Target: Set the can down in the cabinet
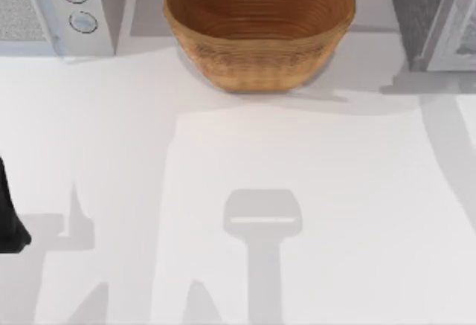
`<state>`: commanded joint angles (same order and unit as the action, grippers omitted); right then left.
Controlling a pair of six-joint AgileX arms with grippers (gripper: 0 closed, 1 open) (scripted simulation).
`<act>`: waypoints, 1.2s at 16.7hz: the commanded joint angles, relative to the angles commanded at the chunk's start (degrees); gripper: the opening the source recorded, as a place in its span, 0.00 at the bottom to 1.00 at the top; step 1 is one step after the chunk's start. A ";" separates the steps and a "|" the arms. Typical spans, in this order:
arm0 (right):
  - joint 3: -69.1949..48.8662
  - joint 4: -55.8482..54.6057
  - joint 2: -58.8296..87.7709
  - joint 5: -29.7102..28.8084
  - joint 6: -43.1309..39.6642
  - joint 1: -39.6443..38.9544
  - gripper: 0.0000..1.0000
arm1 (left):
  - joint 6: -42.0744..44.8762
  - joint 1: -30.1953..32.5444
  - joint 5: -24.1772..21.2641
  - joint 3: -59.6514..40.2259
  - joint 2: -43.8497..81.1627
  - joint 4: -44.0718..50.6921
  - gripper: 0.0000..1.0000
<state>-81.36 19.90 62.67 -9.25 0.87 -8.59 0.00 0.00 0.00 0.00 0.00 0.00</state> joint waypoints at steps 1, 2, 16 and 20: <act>-4.13 0.94 2.97 -0.43 0.03 -0.43 0.00 | 0.00 0.00 0.00 0.00 0.00 0.00 1.00; -7.85 1.78 5.63 -0.83 0.05 -0.82 0.00 | 0.00 0.00 0.00 0.00 0.00 0.00 1.00; -22.46 5.33 16.93 -1.87 0.24 -1.23 0.00 | 0.00 0.00 0.00 0.00 0.00 0.00 1.00; -35.88 8.99 27.38 -1.06 0.26 -0.23 0.00 | 0.00 0.00 0.00 0.00 0.00 0.00 1.00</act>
<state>-117.24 28.89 90.05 -10.30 1.13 -8.83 0.00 0.00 0.00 0.00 0.00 0.00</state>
